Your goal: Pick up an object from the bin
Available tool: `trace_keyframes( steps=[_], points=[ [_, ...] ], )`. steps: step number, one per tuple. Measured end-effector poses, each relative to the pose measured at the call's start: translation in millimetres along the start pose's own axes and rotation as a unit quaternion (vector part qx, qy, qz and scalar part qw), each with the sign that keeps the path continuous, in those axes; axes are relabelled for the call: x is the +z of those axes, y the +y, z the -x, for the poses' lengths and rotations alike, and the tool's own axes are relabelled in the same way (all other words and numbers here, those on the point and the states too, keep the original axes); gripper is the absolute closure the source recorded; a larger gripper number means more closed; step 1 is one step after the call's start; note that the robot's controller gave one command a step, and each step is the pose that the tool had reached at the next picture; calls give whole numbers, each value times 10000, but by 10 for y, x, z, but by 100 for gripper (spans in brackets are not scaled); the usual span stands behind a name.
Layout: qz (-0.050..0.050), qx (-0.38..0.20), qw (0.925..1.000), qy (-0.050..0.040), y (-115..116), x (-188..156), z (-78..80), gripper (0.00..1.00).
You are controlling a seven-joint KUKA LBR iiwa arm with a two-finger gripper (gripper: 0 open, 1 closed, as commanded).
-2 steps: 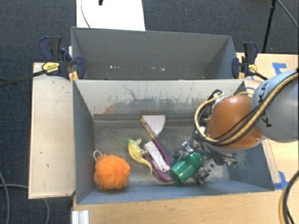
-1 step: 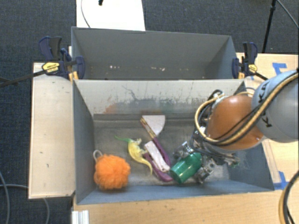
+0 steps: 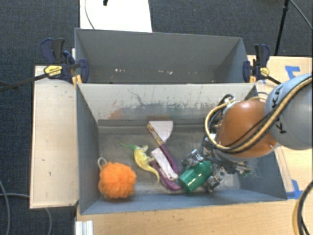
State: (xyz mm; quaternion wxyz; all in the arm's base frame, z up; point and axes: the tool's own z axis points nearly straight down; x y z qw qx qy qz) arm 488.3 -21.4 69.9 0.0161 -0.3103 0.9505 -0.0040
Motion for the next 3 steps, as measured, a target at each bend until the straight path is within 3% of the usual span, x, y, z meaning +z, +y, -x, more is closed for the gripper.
trace_keyframes(
  steps=[1, 3],
  points=[
    [55, 10, 9999, 87, 15, -94, -35, 100],
    [106, 29, 9998, 153, 25, -457, -43, 100]
  ],
)
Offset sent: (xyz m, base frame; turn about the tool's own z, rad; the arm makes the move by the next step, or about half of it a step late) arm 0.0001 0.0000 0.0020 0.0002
